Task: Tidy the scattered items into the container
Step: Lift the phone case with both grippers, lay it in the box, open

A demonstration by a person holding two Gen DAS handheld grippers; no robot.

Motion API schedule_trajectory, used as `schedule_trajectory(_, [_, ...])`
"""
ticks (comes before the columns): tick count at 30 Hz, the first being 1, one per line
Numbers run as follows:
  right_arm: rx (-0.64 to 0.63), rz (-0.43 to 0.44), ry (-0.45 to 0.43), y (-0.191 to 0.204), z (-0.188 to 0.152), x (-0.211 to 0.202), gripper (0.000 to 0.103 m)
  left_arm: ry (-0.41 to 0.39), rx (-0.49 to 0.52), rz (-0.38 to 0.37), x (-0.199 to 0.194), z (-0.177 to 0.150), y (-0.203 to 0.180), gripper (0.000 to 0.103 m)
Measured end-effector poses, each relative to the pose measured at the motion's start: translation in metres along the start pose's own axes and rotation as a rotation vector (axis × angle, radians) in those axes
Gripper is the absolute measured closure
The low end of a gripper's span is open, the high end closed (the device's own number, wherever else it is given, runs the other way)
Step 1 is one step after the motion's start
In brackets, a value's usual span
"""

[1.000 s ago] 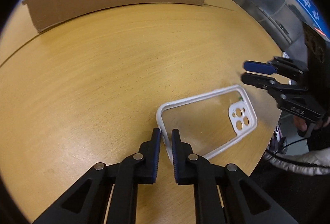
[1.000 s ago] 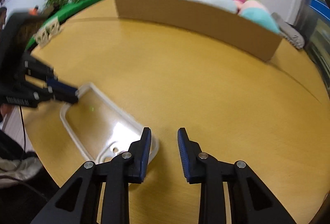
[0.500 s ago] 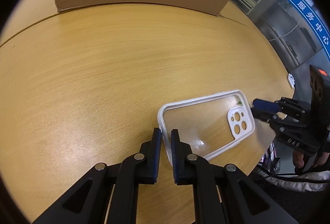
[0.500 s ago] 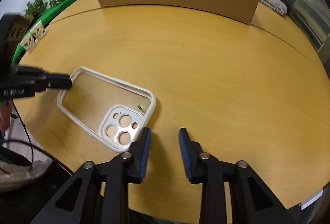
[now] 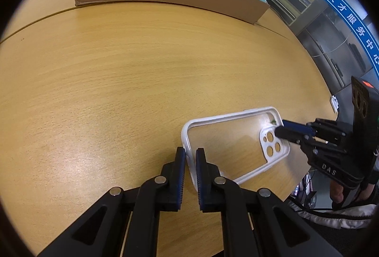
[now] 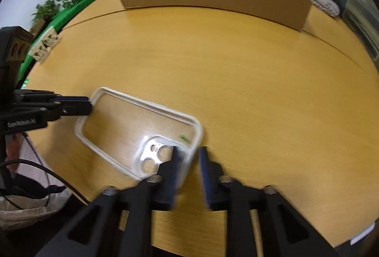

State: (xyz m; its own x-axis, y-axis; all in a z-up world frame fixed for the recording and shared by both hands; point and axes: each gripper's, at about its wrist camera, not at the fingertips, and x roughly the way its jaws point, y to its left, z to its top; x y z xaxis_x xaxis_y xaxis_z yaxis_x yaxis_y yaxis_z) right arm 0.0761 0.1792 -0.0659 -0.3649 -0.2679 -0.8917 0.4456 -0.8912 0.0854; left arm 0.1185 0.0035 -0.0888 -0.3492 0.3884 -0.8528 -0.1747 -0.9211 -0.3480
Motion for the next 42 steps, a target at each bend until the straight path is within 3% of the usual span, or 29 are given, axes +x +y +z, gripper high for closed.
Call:
schedule_trajectory(5, [0.013,-0.028,-0.099,-0.003,0.011,-0.019,0.093,-0.056,0.001,-0.024,-0.012,0.014,-0.003,0.095])
schedule_trajectory(10, [-0.017,-0.083,-0.245,-0.010,0.054,-0.044,0.095,-0.181,0.068,-0.006,-0.043,0.073,-0.014,0.095])
schedule_trajectory(14, [-0.079,-0.145,-0.400,-0.016,0.129,-0.069,0.095,-0.327,0.167,0.033,-0.082,0.155,-0.020,0.095])
schedule_trajectory(19, [-0.097,-0.192,-0.519,-0.048,0.241,-0.083,0.095,-0.402,0.237,0.079,-0.095,0.274,-0.013,0.095])
schedule_trajectory(24, [-0.037,-0.201,-0.493,-0.094,0.354,-0.055,0.095,-0.367,0.245,0.104,-0.067,0.397,0.011,0.095])
schedule_trajectory(27, [0.008,-0.190,-0.416,-0.122,0.405,-0.013,0.095,-0.309,0.197,0.101,-0.027,0.444,0.029,0.095])
schedule_trajectory(30, [0.045,-0.178,-0.319,-0.140,0.429,0.034,0.095,-0.252,0.137,0.105,0.018,0.473,0.050,0.095])
schedule_trajectory(33, [0.078,-0.171,-0.232,-0.153,0.438,0.076,0.094,-0.220,0.108,0.109,0.045,0.481,0.061,0.095])
schedule_trajectory(37, [0.030,-0.188,-0.234,-0.147,0.433,0.075,0.089,-0.224,0.132,0.123,0.048,0.475,0.059,0.093])
schedule_trajectory(38, [0.014,-0.186,-0.233,-0.145,0.432,0.071,0.087,-0.233,0.128,0.126,0.040,0.470,0.060,0.090])
schedule_trajectory(39, [0.003,-0.171,-0.242,-0.144,0.427,0.061,0.075,-0.247,0.125,0.132,0.031,0.466,0.060,0.090])
schedule_trajectory(40, [-0.001,-0.162,-0.267,-0.146,0.423,0.052,0.055,-0.261,0.123,0.139,0.022,0.462,0.060,0.090])
schedule_trajectory(41, [0.000,-0.158,-0.311,-0.146,0.413,0.035,0.043,-0.282,0.131,0.153,0.007,0.452,0.061,0.087])
schedule_trajectory(42, [0.007,-0.150,-0.354,-0.149,0.403,0.017,0.021,-0.296,0.137,0.159,-0.004,0.445,0.061,0.080])
